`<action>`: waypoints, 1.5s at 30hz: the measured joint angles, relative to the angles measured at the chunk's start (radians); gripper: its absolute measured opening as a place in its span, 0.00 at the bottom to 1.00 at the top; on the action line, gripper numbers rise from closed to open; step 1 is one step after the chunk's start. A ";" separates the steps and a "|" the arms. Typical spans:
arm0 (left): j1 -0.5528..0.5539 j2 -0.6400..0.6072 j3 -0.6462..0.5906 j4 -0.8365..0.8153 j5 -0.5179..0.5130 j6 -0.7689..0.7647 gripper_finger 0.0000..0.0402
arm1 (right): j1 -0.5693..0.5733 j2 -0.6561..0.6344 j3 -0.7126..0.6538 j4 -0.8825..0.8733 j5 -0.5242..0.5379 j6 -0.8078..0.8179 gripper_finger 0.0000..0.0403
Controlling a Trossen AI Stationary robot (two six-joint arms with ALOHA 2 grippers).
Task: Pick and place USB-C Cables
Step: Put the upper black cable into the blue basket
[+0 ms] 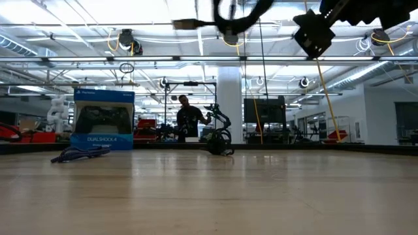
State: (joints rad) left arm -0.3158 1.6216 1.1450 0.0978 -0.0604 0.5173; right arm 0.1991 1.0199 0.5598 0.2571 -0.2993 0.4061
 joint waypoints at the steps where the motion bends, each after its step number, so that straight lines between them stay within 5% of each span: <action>1: -0.011 -0.012 0.000 -0.022 -0.025 -0.020 0.16 | 0.001 -0.019 0.000 -0.025 0.014 -0.006 0.71; 14: -0.202 -0.217 -0.003 -0.429 -0.274 -0.363 0.16 | 0.001 -0.169 -0.001 -0.251 0.123 -0.126 0.71; 28: -0.345 -0.425 0.000 -0.809 -0.343 -0.787 0.16 | 0.001 -0.198 -0.001 -0.240 0.124 -0.158 0.71; 45: -0.468 -0.451 0.080 -1.296 -0.002 -1.479 0.16 | 0.001 -0.197 -0.001 -0.240 0.150 -0.165 0.71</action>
State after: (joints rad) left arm -0.7843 1.1703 1.2251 -1.1980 -0.0620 -0.9612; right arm 0.1997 0.8227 0.5591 0.0174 -0.1497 0.2411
